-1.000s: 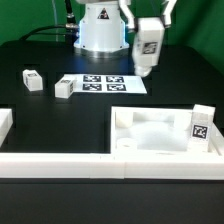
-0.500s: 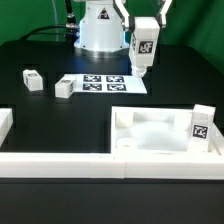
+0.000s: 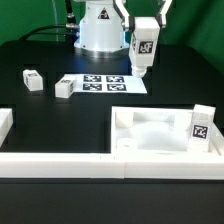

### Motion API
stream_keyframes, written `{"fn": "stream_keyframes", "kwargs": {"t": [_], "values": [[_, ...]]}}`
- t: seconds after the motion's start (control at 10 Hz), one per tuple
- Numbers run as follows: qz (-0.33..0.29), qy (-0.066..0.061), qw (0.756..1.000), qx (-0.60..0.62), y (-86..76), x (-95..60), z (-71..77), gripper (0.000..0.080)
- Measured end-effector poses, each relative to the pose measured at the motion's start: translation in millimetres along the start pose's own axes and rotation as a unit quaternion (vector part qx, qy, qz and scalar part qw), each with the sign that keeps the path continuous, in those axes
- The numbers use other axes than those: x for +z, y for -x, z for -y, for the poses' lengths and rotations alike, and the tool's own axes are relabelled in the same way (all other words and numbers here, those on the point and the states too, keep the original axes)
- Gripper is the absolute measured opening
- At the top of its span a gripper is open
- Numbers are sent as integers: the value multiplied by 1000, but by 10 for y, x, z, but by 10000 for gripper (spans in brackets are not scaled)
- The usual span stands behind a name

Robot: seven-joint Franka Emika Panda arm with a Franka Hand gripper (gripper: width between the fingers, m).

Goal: Assemble square table

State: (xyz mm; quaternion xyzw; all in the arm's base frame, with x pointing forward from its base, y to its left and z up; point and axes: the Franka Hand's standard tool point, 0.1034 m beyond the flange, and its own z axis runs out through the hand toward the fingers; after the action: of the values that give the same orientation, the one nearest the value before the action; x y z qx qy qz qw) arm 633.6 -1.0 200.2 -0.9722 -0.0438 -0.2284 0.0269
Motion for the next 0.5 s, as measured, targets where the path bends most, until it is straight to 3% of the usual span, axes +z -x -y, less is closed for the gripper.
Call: {"fn": "stream_keyframes", "kwargs": {"t": [0.5], "values": [[-27, 31, 999, 1, 95, 332, -90, 290]]}}
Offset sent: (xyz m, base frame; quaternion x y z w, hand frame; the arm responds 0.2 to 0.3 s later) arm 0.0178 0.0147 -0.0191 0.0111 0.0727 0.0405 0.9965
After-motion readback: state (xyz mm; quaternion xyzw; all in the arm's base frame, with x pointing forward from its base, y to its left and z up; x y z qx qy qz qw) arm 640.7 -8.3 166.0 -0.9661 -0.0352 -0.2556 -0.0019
